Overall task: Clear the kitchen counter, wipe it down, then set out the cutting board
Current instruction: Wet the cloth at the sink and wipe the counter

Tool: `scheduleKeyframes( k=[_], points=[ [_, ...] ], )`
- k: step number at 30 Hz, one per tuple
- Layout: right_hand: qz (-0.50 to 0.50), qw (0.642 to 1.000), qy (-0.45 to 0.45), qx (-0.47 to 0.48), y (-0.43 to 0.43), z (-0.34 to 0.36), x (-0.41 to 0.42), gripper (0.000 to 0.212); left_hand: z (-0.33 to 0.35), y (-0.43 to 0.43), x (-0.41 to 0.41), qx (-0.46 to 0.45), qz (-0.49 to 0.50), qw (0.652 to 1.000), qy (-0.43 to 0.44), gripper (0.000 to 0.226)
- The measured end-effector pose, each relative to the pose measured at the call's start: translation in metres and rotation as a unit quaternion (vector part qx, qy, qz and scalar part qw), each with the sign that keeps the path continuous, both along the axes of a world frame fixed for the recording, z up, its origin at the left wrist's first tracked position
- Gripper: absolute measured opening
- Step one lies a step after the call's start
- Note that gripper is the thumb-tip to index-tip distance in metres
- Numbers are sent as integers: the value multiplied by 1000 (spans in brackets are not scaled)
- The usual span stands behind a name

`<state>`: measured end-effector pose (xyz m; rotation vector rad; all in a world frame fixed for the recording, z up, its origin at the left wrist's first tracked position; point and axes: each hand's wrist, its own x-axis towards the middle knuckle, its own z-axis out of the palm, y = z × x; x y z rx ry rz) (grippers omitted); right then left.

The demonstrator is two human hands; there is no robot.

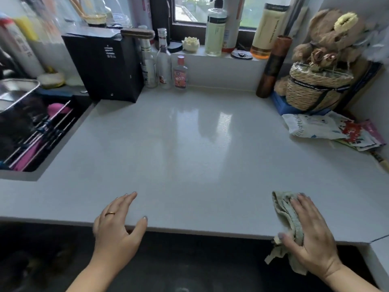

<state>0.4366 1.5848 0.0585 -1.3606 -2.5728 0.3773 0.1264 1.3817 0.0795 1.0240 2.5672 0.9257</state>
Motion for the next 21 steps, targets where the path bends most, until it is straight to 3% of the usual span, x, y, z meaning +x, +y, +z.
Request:
scheduleKeyframes(
  k=[7, 9, 12, 14, 17, 21],
  points=[
    [108, 993, -50, -25, -82, 1, -172, 111, -2, -44, -49, -18, 71, 997, 24, 59],
    [147, 985, -72, -57, -94, 2, -207, 124, -1, -59, -64, -10, 114, 993, 19, 62],
    [283, 949, -125, -59, -91, 2, -236, 142, -1, -78, -85, -1, 138, 990, 11, 65],
    [352, 921, -167, 15, -82, 5, -246, 145, -1, -87, -104, 15, 133, 991, 5, 65],
    [308, 938, -144, 60, -92, 8, -261, 123, -2, -98, -139, 26, 129, 991, -1, 64],
    [255, 960, -111, 31, -134, 6, -311, 121, -3, -113, -183, 51, 123, 991, -1, 65]
  ],
)
